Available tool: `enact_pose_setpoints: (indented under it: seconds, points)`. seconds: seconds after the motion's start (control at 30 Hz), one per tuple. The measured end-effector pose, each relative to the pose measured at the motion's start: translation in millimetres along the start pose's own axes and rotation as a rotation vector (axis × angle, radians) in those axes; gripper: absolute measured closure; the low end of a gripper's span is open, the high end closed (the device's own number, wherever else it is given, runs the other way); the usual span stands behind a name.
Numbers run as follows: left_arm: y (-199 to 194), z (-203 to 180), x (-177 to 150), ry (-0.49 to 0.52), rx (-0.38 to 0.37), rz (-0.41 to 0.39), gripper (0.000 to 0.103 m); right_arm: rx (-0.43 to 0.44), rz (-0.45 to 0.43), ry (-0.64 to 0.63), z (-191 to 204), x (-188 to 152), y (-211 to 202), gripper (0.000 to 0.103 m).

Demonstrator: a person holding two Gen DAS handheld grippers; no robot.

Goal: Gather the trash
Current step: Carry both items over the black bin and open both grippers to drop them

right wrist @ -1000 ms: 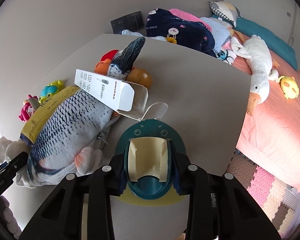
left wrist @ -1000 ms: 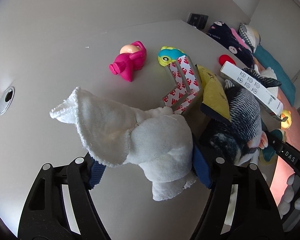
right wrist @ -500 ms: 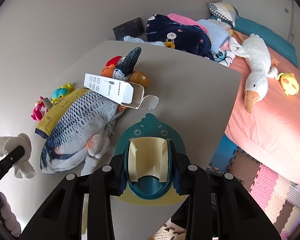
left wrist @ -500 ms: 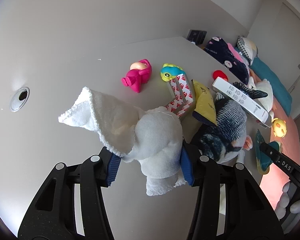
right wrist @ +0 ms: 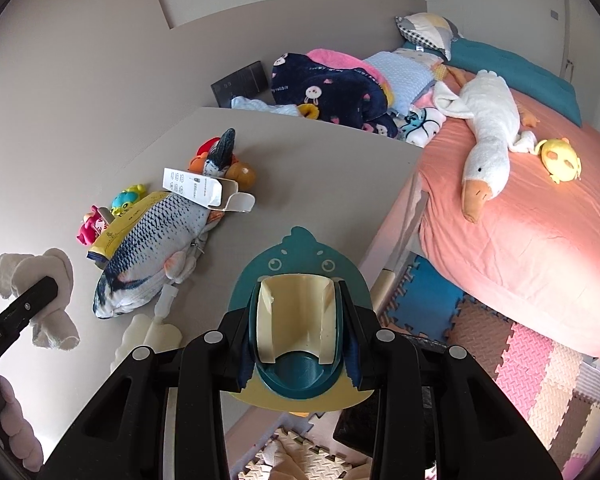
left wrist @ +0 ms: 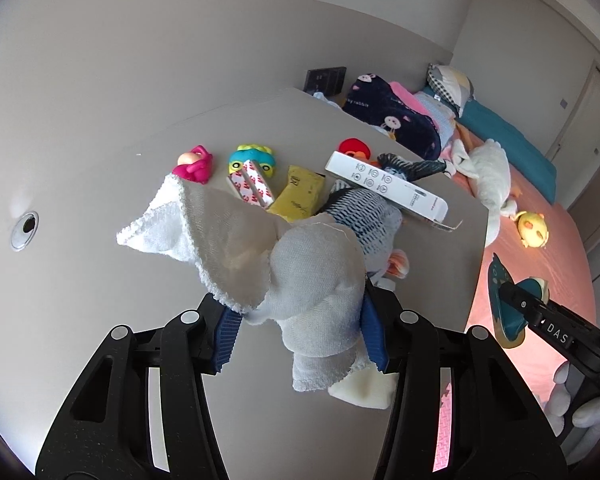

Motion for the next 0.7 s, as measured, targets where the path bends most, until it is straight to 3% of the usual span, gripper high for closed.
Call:
enact_pose_setpoints:
  seconds: [0.7]
  points:
    - [12,-153,-70,0.259,-0.184,0.105,0.051,-0.141,-0.022,0.164,-123,-64,-69,0.067]
Point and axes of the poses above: each gripper's, at about its wrist camera, not at the fingertips, and y roughly the way its jaws point, z to its left, x to its top, the point moved 3 cm from there along y, roughly the way its jaws point, and after that the axes turned 11 degrees about -y, right-handed, at the moved point
